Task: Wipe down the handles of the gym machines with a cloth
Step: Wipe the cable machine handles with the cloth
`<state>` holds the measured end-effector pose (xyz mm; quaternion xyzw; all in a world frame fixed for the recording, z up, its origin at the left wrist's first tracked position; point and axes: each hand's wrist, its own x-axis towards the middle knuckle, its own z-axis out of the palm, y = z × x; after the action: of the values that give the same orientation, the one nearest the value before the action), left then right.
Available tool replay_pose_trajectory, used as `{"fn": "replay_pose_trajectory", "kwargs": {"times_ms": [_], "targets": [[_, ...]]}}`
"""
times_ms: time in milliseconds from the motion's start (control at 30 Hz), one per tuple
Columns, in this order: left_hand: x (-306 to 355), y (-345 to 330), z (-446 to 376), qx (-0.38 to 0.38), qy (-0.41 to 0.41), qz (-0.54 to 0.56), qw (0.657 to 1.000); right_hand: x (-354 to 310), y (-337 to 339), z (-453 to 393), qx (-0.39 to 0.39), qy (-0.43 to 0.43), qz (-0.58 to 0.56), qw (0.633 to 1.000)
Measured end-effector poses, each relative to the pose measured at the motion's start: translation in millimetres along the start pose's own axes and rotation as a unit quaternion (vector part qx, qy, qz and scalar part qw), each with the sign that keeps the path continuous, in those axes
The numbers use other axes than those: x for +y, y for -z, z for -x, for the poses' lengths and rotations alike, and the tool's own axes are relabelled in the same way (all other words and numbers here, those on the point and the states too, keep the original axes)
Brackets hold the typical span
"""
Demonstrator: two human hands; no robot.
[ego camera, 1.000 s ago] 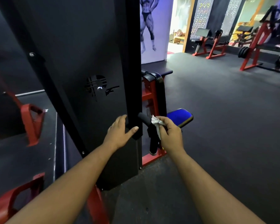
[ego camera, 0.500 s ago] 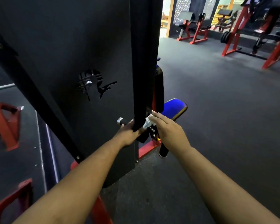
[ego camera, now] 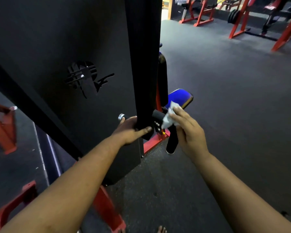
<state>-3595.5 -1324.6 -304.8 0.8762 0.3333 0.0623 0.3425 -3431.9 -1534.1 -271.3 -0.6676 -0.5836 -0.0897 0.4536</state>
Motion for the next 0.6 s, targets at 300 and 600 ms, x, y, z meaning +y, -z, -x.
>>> {"fn": "replay_pose_trajectory", "kwargs": {"times_ms": [300, 600], "targets": [[-12, 3, 5, -0.030, -0.096, -0.177, 0.979, -22, -27, -6, -0.060, 0.029, 0.158, 0.985], [-5, 9, -4, -0.024, -0.089, -0.143, 0.985, -23, -10, 37, 0.055, -0.065, 0.133, 0.987]]}}
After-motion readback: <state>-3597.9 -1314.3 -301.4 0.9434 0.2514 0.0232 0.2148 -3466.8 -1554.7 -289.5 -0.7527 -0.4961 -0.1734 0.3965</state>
